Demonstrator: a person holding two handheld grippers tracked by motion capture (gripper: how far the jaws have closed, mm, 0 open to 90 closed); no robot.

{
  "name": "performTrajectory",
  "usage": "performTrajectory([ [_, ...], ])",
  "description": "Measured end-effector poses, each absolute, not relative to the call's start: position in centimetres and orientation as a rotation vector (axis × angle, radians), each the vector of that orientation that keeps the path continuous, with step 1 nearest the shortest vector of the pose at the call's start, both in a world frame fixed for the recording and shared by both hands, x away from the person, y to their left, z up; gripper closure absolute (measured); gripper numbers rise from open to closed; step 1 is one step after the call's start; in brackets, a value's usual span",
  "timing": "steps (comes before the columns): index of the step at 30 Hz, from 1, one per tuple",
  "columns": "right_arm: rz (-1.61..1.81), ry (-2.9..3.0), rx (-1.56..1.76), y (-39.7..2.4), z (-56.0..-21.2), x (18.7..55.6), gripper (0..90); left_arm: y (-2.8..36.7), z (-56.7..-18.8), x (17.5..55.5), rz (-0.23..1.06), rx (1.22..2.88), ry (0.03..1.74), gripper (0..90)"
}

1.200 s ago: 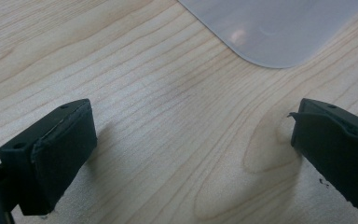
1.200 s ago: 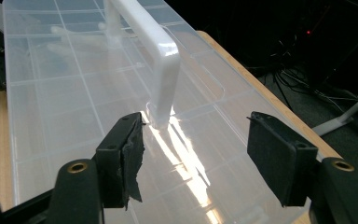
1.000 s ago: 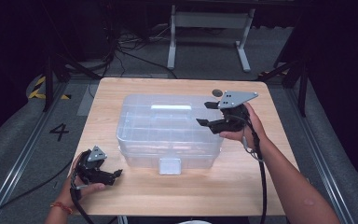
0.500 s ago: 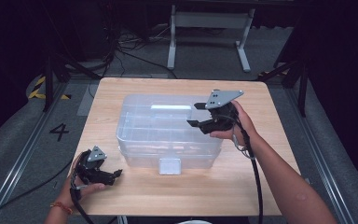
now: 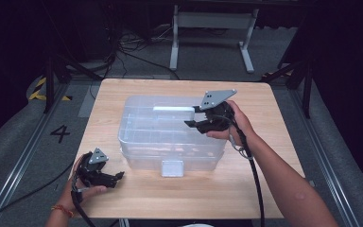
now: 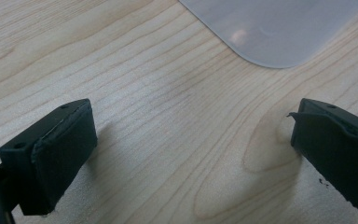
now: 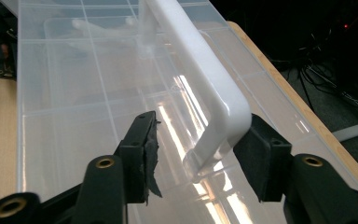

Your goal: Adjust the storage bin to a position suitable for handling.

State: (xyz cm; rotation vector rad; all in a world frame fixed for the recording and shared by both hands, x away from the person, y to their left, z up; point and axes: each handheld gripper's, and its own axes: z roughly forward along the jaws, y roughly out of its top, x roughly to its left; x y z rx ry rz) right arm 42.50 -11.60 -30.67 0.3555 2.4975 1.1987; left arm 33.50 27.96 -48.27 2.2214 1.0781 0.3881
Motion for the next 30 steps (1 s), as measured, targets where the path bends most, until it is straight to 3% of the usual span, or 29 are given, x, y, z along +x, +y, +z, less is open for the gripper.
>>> performTrajectory([
  [3, 1.188, 2.494, 0.356, -11.38, -30.63, 42.49, 51.3, 27.95, -48.27, 33.49, 0.390, 2.220, 1.080, 0.6],
  [16, 1.229, 2.428, 0.431, -11.51, -30.49, 42.99, 72.8, 27.95, -48.27, 33.49, 0.389, 2.221, 1.080, 0.7],
  [26, 1.203, 2.413, 0.433, -11.19, -30.40, 42.86, 72.7, 28.03, -48.25, 33.51, 0.403, 2.223, 1.062, 1.6],
  [30, 1.205, 2.413, 0.435, -11.21, -30.33, 42.92, 72.7, 28.11, -48.17, 33.38, 0.395, 2.201, 1.084, 6.5],
])
